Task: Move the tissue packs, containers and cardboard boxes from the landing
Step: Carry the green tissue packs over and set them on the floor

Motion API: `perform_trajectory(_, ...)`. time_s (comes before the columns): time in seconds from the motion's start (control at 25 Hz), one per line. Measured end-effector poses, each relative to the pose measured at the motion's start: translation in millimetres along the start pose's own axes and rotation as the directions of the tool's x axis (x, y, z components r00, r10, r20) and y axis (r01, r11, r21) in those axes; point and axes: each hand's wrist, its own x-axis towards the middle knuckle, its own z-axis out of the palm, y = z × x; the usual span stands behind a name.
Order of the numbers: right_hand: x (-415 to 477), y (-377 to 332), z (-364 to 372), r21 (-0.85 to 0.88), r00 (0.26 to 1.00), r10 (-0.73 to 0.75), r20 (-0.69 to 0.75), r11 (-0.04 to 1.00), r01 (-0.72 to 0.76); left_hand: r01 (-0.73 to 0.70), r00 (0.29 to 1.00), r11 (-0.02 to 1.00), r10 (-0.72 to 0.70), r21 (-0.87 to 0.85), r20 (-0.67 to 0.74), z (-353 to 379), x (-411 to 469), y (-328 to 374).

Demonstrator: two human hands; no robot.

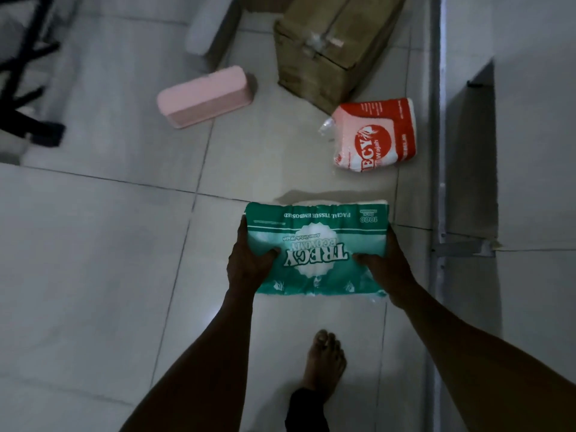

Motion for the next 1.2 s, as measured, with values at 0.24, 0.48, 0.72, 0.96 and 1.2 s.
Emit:
perform_trajectory(0.24,-103,-119,119,-0.191,0.991,-0.102,0.087,0.975,0.117,0.047,0.984,0.988,-0.07,-0.145,-0.163,-171,-57,-40)
perform_trajectory(0.48,-262,-217,323,-0.38,0.923,-0.18,0.341,0.871,0.311,0.114,0.901,0.924,-0.251,-0.366,-0.353,-389,-146,-170)
perform_trajectory(0.72,-439,-213,574,-0.461,0.744,-0.213,0.634,0.669,0.584,0.137,0.728,0.81,-0.473,-0.57,-0.496,-562,-261,-385)
perform_trajectory(0.96,-636,-137,790,-0.427,0.523,-0.085,0.848,0.476,0.769,0.2,0.485,0.62,-0.736,-0.759,-0.473,-651,-395,-605)
perform_trajectory(1.2,-776,-40,959,-0.339,0.339,0.07,0.938,0.376,0.862,0.189,0.283,0.485,-0.859,-0.854,-0.426,-706,-486,-780)
